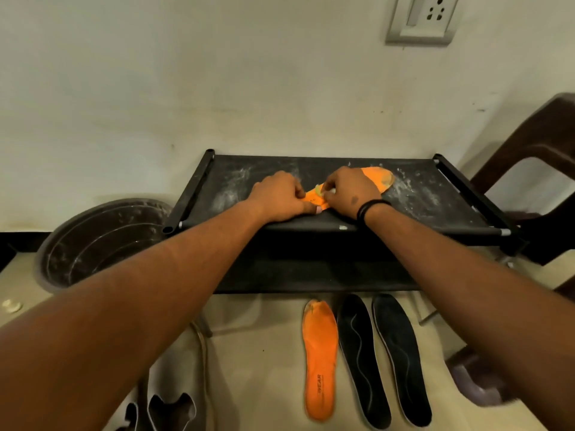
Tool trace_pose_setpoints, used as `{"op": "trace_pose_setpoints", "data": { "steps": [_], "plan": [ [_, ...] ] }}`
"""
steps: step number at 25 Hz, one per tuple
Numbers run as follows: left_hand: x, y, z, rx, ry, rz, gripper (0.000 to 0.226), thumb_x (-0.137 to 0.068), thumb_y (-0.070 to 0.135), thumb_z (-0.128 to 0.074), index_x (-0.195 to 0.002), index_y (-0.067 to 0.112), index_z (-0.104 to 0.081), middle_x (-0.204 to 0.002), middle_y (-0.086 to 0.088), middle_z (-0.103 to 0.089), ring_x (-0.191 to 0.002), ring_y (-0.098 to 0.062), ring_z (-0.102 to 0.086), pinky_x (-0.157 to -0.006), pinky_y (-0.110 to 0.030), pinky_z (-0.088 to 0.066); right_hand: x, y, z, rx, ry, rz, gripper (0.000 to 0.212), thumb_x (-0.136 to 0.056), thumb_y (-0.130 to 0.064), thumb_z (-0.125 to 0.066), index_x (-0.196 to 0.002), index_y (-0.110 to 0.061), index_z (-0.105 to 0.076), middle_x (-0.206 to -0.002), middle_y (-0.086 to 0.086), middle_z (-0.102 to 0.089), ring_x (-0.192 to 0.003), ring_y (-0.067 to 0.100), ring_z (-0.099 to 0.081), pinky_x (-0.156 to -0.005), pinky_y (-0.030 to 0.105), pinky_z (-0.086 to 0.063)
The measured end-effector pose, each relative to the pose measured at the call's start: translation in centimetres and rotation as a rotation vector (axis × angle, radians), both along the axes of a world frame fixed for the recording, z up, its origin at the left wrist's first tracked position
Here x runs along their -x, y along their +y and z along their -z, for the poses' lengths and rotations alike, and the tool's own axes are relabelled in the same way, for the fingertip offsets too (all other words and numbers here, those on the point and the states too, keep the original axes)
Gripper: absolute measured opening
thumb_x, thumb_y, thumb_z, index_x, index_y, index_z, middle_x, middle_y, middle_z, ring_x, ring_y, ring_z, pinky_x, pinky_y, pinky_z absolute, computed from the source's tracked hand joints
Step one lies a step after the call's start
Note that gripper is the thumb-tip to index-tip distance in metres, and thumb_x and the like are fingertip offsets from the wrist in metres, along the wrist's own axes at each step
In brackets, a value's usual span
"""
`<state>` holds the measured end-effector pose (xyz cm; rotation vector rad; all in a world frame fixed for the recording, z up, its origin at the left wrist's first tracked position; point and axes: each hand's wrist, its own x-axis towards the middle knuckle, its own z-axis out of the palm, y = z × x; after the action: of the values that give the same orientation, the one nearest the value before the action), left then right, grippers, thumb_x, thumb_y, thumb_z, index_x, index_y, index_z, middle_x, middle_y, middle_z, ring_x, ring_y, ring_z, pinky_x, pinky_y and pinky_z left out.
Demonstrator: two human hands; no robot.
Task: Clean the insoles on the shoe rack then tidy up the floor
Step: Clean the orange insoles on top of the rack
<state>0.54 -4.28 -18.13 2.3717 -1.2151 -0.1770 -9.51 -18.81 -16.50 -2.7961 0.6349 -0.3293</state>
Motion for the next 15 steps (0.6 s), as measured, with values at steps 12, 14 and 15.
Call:
{"op": "trace_pose_setpoints", "data": {
  "steps": [12,14,15],
  "plan": [
    [-1.2,-0.4,-0.1,0.074,0.041,-0.018,0.052,-0.059,0.070,-0.082,-0.084,0.025,-0.075,-0.077,0.015,-0.069,-0.076,-0.006,-0.066,-0.073,-0.036,-0.058,-3.1,-1.7,-2.1,0.097,0.123,-0.054,0.015,-0.084,-0.019,-0.061,-0.088,-0.012,-0.074,-0.090,0.008,-0.072,-0.081,0.026,-0.066,-0.074,0.042,-0.059],
    [-1.2,-0.4,-0.1,0.087,0.031,-0.030,0.053,-0.057,0.071,-0.082,-0.086,0.027,-0.076,-0.081,0.013,-0.071,-0.077,-0.005,-0.066,-0.074,-0.037,-0.059,-3.0,-2.0,-2.0,0.094,0.108,-0.104,0.014,-0.086,-0.018,-0.063,-0.091,-0.013,-0.075,-0.093,0.006,-0.073,-0.083,0.021,-0.066,-0.075,0.036,-0.058],
    [-1.3,-0.2,0.0,0.089,0.027,-0.028,0.054,-0.056,0.073,-0.082,-0.086,0.028,-0.076,-0.081,0.013,-0.072,-0.076,-0.005,-0.066,-0.072,-0.037,-0.059,-2.6,-1.6,-1.9,0.025,0.100,-0.171,0.012,-0.085,-0.016,-0.065,-0.088,-0.012,-0.076,-0.092,0.004,-0.074,-0.081,0.016,-0.066,-0.074,0.029,-0.056]
  ]
}}
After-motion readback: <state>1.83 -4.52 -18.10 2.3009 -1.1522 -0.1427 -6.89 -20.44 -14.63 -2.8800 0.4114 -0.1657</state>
